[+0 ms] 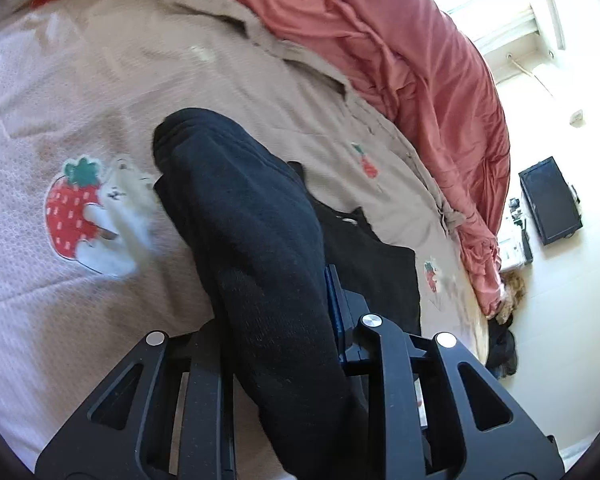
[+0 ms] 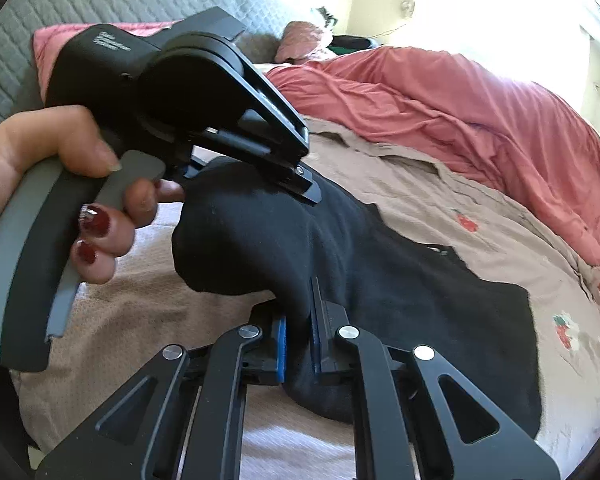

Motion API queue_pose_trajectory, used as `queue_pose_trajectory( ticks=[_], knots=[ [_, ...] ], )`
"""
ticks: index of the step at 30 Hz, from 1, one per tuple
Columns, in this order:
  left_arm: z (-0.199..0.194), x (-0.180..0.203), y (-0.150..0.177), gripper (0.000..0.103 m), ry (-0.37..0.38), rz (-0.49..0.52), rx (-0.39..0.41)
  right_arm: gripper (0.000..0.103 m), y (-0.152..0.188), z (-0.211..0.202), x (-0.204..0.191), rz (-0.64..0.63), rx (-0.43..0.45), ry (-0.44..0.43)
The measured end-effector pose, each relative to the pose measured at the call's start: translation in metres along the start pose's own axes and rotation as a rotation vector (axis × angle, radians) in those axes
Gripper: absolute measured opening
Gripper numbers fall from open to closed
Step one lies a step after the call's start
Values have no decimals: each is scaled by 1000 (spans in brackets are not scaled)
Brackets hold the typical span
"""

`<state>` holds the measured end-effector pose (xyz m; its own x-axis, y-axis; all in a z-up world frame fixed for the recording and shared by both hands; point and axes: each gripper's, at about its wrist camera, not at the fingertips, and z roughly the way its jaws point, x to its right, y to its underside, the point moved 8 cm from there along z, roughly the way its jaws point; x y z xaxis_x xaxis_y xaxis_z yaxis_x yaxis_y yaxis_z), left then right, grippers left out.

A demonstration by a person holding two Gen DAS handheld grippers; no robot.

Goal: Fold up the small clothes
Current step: 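Lift the grasped side with the right tool and fold it over the body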

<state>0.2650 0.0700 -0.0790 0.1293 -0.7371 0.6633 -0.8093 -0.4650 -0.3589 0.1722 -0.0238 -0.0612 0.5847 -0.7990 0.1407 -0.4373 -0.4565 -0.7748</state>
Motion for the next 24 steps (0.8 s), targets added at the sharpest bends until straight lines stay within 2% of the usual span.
queue_pose_trajectory(
  ticks=[7,13,24],
  knots=[
    [13,68,3,15,-57,90,-18,8,6,-33,56,133,40,21],
    [45,125,11,15,-101,168,-81,8,17,-52,102,231,51,48],
    [122,180,43,17,-221,282,-198,8,58,-60,179,485,-5,37]
  ],
)
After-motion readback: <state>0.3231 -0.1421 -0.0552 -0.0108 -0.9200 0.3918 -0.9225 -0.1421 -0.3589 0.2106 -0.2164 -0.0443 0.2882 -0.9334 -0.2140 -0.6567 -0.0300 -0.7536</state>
